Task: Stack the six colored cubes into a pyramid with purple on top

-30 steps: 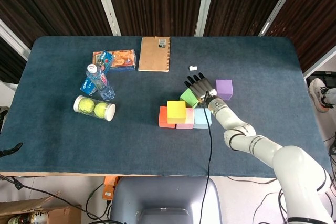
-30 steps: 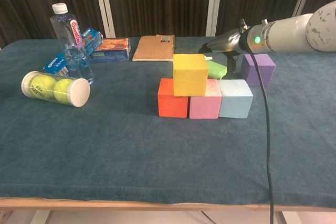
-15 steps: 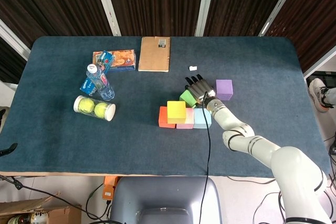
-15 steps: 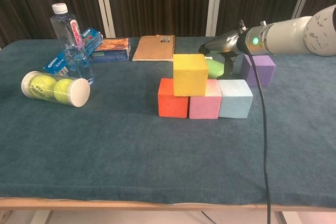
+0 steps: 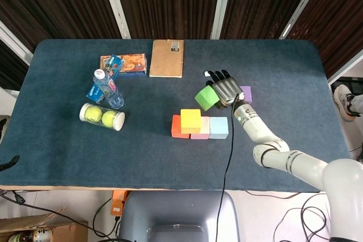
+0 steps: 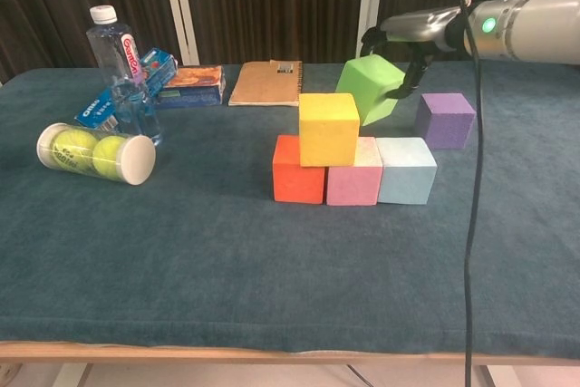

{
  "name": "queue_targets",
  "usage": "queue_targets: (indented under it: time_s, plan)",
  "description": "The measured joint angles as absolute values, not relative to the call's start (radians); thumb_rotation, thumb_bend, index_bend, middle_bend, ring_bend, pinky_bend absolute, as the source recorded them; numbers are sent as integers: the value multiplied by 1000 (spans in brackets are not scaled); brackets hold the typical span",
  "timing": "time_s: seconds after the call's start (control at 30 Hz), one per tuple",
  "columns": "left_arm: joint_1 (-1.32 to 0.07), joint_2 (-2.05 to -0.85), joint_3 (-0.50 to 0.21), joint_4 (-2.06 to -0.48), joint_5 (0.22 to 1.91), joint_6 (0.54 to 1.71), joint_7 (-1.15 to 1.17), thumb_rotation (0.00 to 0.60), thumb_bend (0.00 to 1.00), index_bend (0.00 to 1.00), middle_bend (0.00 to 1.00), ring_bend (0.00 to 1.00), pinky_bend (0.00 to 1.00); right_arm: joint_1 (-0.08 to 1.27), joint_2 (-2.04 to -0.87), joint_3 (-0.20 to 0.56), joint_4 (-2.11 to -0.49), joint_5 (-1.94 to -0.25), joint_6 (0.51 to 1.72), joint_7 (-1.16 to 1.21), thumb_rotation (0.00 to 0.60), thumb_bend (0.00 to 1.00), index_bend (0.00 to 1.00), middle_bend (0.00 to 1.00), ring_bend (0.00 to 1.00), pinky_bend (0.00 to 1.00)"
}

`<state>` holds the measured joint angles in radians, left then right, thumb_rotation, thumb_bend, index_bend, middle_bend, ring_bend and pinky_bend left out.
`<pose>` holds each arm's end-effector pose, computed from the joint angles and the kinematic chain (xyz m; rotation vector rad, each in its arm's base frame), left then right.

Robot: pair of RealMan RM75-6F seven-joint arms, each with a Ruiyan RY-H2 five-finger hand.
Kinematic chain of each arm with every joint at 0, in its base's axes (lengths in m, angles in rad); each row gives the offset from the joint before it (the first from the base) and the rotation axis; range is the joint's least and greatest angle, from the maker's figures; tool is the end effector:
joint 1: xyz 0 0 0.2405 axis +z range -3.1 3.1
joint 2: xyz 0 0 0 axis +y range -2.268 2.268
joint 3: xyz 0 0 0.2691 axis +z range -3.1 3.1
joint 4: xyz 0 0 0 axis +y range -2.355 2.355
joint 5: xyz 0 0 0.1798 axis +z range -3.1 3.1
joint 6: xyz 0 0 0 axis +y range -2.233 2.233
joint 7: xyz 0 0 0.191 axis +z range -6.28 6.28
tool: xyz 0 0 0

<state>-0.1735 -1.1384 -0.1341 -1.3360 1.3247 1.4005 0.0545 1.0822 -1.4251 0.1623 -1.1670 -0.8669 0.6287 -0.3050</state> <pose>-0.3589 0.2731 0.2387 -1.3021 -0.6910 -0.6826 -0.1204 -0.5026 0.0498 1.9017 -0.8014 0.6876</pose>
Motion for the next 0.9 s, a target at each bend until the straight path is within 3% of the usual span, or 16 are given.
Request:
queue_targets:
  time_s: [0.47,0.67,0.9]
  plan:
    - [-132,-1170,-83,-1260,1396,1444,-15,573,157,111,45,0,87,931,-938,158,-1988,-584,991,-471,600,274,578,18,0,0]
    - [-115,-1180,-72,-1240,1412,1466,-30,572,157,111,45,0,87,941,-886,151,-2074,-389,1053,-562,600,274,569,18,0,0]
    - [-108,-1187,-68,-1210,1420,1465,-59,574,157,111,45,0,87,1039,-928,177,-2053,-96,1058,-636,600,274,554,18,0,0]
